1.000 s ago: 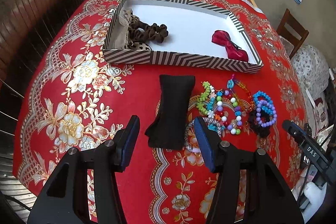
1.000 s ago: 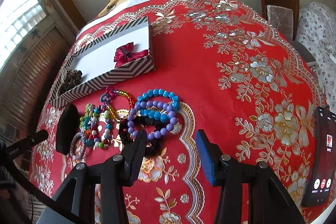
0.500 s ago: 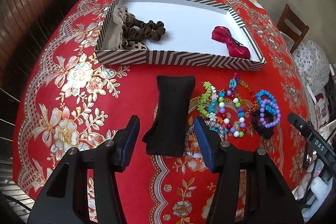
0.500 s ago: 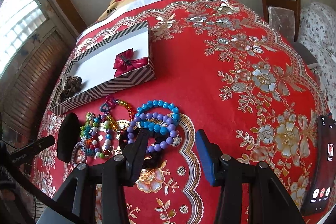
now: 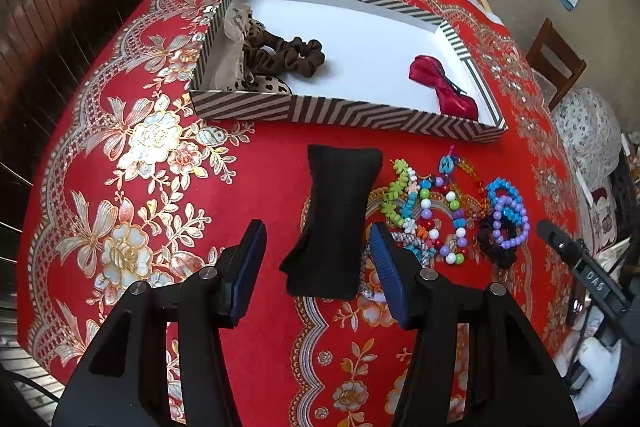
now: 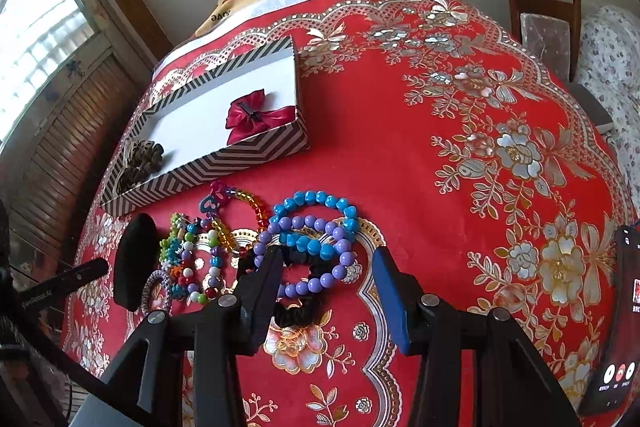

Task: Organize jewelry
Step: 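Grasp the black velvet headband with left tool while right tool grasps purple bracelet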

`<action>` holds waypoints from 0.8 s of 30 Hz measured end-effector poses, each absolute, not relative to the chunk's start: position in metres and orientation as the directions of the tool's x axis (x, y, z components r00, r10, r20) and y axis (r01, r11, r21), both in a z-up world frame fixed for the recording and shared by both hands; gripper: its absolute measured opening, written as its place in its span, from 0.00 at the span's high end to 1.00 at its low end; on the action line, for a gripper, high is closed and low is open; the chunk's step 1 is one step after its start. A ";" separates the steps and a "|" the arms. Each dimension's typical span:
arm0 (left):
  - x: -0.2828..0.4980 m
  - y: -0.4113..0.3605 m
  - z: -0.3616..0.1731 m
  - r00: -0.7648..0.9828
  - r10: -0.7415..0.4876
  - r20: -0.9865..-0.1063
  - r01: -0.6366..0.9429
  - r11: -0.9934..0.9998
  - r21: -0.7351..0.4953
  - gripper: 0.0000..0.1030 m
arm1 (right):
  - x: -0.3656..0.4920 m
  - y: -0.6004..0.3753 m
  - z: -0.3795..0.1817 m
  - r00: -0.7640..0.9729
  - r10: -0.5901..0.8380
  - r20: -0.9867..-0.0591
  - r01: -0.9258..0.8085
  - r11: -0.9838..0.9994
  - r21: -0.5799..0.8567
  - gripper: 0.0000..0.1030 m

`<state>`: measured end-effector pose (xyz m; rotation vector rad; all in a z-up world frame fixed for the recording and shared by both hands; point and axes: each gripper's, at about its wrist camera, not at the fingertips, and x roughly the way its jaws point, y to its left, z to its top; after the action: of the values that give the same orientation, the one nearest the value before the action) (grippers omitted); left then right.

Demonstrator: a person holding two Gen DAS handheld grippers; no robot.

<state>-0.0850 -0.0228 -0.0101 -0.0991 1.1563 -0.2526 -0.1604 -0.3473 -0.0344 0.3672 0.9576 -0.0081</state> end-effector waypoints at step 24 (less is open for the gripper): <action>-0.078 -0.027 -0.012 0.357 -0.266 -0.896 0.157 0.962 -0.223 0.48 | -0.150 -0.354 -0.038 0.566 0.178 -0.805 0.157 0.935 0.318 0.69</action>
<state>-0.0785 -0.0267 -0.0120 -0.1045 1.1749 -0.2734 -0.1504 -0.3540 -0.0379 0.3773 0.9753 0.0128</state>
